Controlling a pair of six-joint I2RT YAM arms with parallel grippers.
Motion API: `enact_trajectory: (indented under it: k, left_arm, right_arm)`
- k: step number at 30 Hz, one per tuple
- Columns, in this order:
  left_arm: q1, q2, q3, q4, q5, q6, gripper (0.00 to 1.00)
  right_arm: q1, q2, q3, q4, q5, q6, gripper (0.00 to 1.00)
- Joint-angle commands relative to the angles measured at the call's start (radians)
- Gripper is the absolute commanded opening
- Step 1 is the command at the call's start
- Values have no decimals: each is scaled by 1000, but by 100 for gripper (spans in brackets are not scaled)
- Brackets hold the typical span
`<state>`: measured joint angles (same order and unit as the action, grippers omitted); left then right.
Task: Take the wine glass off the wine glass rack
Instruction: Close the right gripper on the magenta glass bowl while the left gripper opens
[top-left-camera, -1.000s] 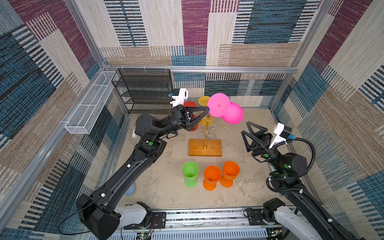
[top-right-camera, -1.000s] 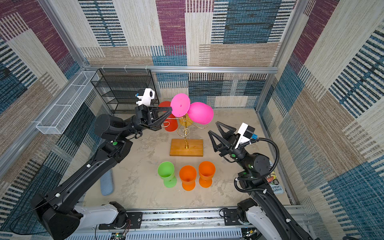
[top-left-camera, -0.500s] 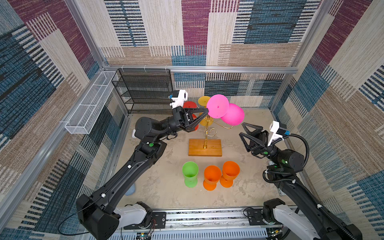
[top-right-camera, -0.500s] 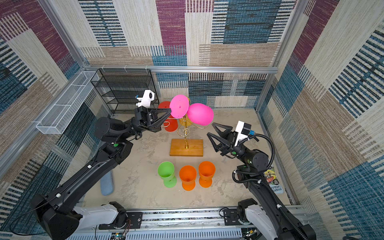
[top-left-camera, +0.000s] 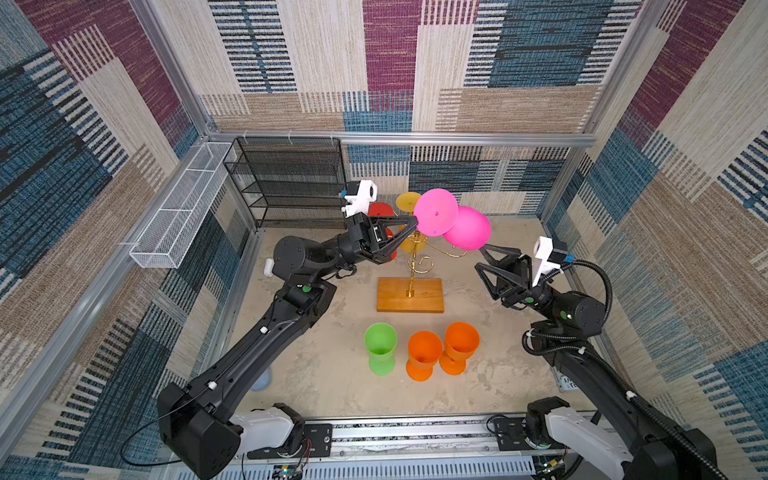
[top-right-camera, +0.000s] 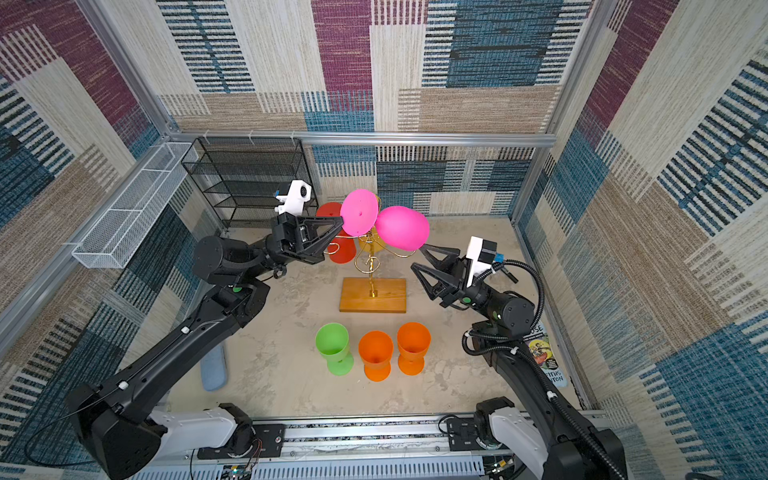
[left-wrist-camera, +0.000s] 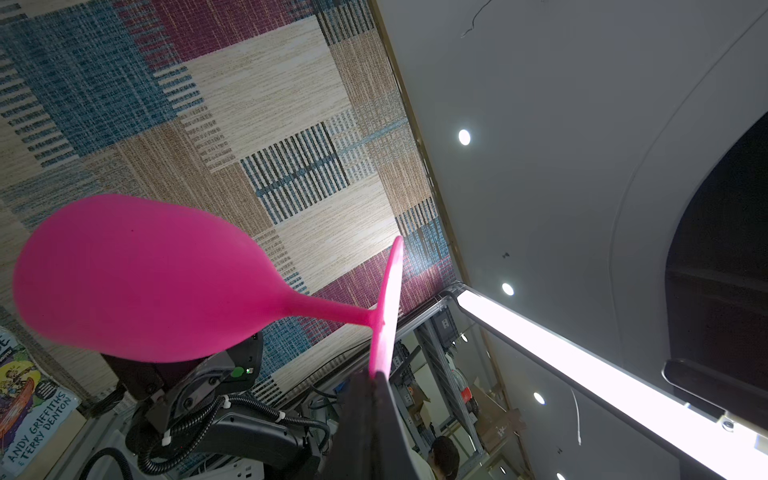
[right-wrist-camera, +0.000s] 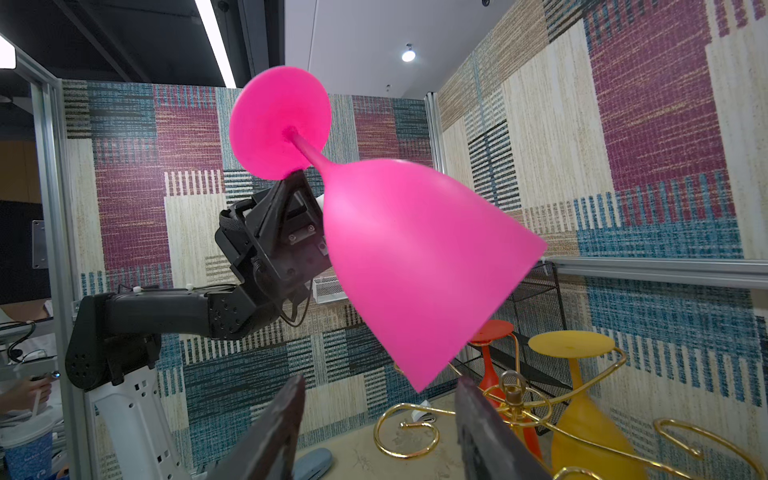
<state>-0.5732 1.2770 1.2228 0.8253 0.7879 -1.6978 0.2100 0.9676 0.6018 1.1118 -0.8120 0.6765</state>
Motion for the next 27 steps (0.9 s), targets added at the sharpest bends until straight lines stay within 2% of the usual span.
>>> enact_trajectory:
  k: [1, 9, 18, 27]
  left_arm:
    - [1, -1, -9, 69, -13, -37, 0]
    - [1, 11, -24, 94, -19, -50, 0]
    - [1, 37, -16, 125, -19, -71, 0]
    - [1, 46, -19, 146, -25, -80, 0]
  right_arm:
    - [-1, 13, 20, 58, -17, 18, 58]
    - [-2, 39, 33, 95, -36, 41, 50]
    - [-4, 25, 15, 114, -36, 41, 45]
    - [-3, 3, 7, 113, -29, 32, 34]
